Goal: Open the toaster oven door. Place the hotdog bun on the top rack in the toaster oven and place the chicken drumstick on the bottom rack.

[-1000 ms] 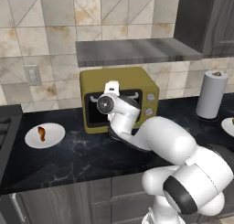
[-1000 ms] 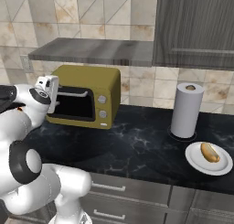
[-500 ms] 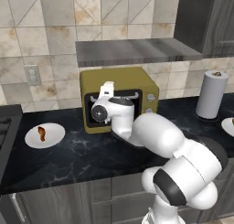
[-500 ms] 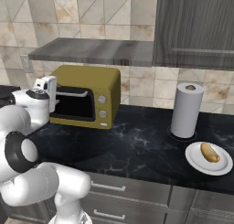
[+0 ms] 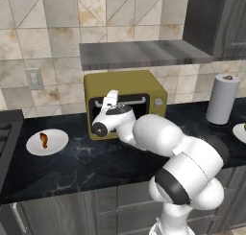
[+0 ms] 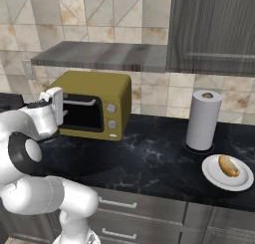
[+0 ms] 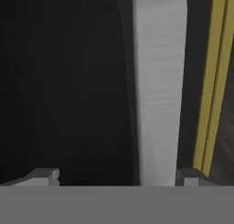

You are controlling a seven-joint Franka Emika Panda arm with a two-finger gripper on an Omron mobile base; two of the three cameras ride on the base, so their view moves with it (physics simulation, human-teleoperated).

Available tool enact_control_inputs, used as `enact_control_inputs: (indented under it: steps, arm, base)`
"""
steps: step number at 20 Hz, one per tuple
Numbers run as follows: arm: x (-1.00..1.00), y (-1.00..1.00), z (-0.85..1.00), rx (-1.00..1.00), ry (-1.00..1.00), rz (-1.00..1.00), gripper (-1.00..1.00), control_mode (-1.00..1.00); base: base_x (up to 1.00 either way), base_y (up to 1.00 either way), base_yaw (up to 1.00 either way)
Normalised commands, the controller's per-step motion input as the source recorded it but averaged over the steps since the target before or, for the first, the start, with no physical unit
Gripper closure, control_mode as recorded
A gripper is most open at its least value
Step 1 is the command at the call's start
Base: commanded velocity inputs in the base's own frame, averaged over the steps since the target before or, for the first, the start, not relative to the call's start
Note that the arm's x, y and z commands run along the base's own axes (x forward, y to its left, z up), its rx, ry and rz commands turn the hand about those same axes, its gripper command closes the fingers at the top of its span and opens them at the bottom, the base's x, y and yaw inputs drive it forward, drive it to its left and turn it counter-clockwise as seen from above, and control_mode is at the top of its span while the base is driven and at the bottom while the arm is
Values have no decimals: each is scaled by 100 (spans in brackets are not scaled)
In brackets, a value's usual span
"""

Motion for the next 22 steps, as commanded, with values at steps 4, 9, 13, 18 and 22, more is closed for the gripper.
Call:
enact_control_inputs:
  steps: [4, 9, 13, 18, 22]
  arm:
    - [21, 1, 0, 0, -4, -7, -100, -100]
    - [16, 1, 0, 0, -2, -8, 100, -100]
    - [14, 0, 1, 0, 0, -8, 100, -100]
    - [18, 0, 6, 0, 0, -6, 100, -100]
    - [27, 0, 0, 0, -3, -6, 100, -100]
  base:
    - [0, 0, 0]
    - [0, 0, 0]
    - [0, 0, 0]
    - [0, 0, 0]
    - [0, 0, 0]
